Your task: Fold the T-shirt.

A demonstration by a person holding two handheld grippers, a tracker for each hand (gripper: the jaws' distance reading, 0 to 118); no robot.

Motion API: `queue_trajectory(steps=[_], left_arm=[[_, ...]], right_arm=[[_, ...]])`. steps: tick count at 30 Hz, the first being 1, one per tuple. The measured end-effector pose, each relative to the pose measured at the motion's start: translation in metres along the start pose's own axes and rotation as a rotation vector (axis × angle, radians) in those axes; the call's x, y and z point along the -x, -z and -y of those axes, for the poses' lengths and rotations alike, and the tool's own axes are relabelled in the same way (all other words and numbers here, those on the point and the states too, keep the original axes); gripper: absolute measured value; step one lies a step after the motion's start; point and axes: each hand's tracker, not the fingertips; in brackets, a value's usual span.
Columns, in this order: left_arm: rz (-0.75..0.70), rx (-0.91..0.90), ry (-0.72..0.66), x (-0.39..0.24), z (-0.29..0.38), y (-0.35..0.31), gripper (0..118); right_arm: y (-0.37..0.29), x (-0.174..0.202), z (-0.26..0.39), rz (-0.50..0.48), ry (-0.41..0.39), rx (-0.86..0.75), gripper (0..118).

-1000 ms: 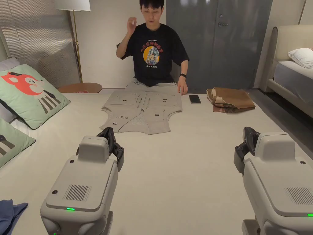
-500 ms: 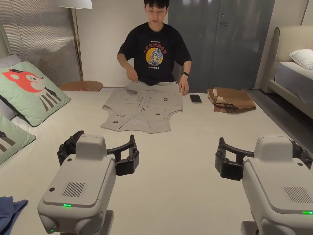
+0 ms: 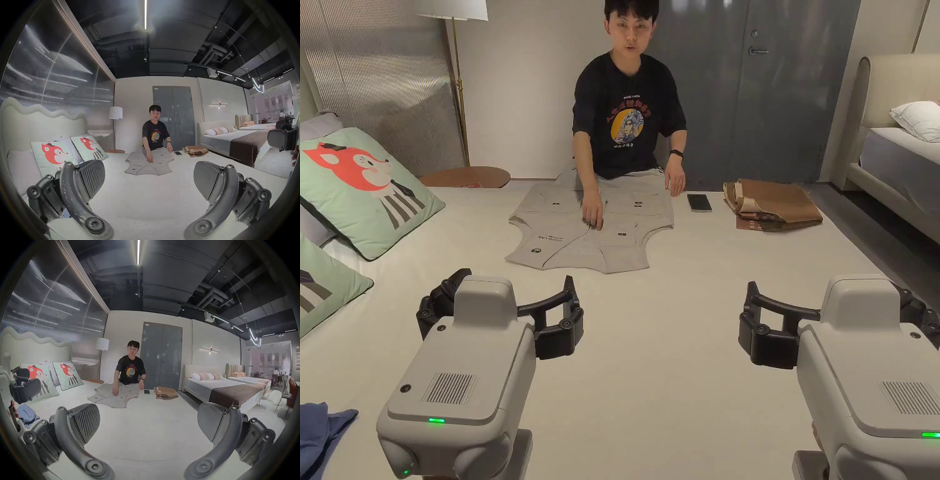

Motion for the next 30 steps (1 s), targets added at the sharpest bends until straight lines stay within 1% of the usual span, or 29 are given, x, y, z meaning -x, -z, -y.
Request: queue_trajectory(steps=[30], left_arm=[[-0.003,0.008,-0.006,0.0021,0.0005,-0.0004,109]], right_arm=[[-0.0065,-0.0009,-0.0059,-0.003,0.004,-0.011,118]])
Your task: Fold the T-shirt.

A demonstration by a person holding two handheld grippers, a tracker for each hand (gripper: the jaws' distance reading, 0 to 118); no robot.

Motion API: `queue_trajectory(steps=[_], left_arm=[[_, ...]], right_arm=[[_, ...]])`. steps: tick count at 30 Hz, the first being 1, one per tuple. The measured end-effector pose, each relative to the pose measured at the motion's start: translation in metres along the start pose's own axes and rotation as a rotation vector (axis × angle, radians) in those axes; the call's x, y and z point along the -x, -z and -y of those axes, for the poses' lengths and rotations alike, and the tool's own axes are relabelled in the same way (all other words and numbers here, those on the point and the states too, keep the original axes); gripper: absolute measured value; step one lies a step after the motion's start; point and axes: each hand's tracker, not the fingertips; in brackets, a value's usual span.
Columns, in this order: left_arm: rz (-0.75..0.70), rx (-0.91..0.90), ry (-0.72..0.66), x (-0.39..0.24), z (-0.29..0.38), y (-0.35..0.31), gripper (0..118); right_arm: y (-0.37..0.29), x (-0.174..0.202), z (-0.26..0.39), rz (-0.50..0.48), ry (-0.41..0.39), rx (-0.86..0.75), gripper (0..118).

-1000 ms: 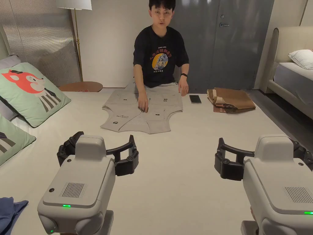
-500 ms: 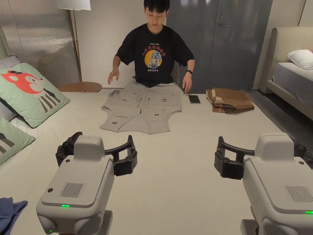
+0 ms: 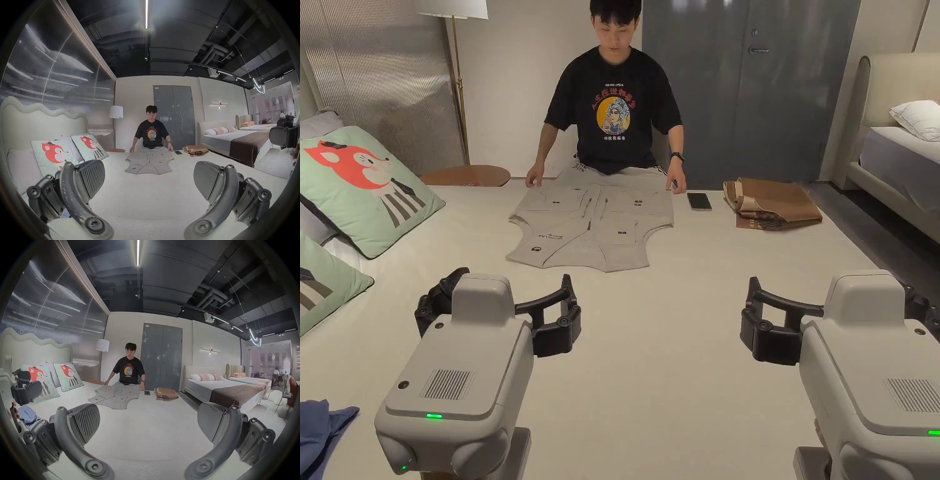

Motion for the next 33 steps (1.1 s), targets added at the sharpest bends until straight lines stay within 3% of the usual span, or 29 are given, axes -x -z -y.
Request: queue_trajectory(steps=[33], left_arm=[[-0.001,-0.002,-0.011,0.0041,0.0023,0.0019,109]], right_arm=[[0.0026,0.0018,0.0036,-0.006,0.0,-0.006,118]])
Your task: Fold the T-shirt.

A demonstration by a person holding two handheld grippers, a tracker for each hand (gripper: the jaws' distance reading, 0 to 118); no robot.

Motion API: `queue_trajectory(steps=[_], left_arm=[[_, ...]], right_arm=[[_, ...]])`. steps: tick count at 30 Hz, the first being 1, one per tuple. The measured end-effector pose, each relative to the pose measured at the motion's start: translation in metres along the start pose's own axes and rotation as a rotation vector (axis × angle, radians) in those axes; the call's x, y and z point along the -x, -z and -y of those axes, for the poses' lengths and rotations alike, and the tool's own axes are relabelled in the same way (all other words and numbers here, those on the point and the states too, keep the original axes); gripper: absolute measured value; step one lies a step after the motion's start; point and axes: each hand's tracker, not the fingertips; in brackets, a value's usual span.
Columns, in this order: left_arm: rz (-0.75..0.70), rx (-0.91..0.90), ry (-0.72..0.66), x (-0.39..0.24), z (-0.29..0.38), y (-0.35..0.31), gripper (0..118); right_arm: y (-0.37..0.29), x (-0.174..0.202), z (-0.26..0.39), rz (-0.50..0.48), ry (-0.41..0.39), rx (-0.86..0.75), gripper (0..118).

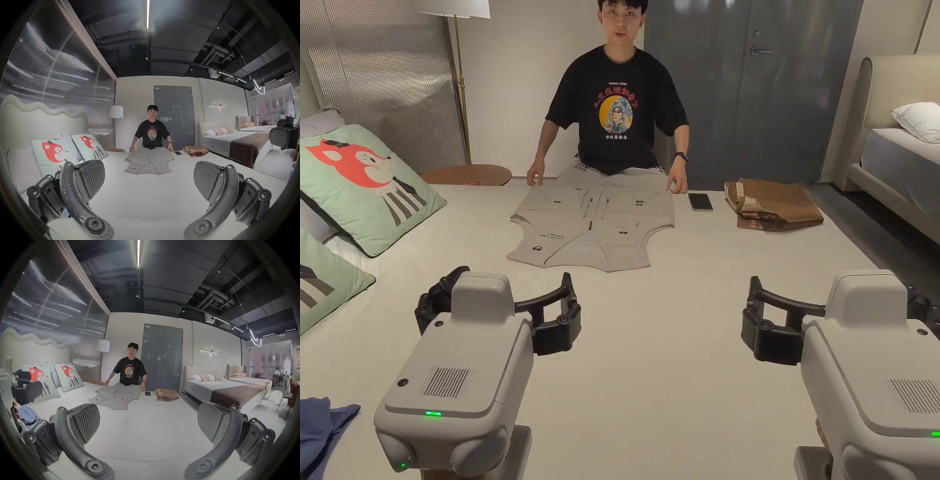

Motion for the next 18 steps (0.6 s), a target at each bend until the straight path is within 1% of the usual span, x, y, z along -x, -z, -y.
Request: queue_trajectory(steps=[18], left_arm=[[0.0,0.0,0.003,0.0,0.0005,-0.0008,109]], right_arm=[[-0.0006,-0.0009,0.0014,0.0,0.001,-0.002,118]])
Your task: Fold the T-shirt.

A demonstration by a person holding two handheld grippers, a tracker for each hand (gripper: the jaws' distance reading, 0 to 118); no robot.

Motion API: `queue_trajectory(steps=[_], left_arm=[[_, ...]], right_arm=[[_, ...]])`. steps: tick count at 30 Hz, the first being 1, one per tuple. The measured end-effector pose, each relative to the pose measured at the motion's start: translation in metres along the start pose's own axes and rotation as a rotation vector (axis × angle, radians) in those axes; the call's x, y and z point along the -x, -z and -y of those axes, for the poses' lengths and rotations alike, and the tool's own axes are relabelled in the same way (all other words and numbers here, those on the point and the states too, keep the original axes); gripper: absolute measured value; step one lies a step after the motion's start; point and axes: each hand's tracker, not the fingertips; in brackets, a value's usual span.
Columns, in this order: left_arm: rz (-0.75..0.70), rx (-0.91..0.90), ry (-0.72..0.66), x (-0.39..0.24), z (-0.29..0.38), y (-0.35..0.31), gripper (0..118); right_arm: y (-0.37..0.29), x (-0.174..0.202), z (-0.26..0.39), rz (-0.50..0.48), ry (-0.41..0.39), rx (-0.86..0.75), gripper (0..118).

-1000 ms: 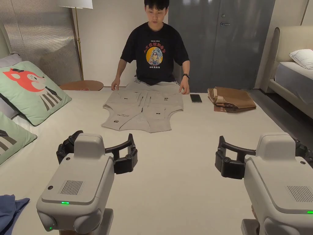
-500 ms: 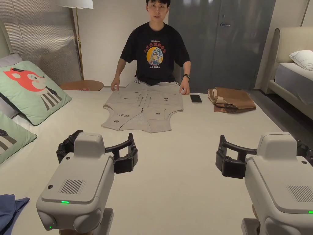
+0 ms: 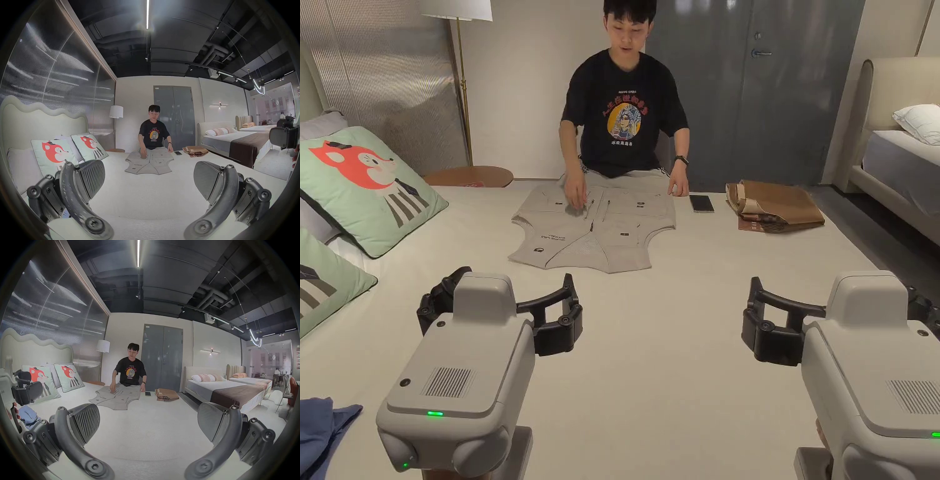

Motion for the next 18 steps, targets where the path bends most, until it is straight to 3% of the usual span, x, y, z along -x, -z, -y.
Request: queue_trajectory(steps=[18], left_arm=[[-0.005,0.003,-0.003,0.0006,-0.0035,-0.0038,109]], right_arm=[[-0.0021,0.0021,-0.0004,-0.004,-0.003,0.007,118]])
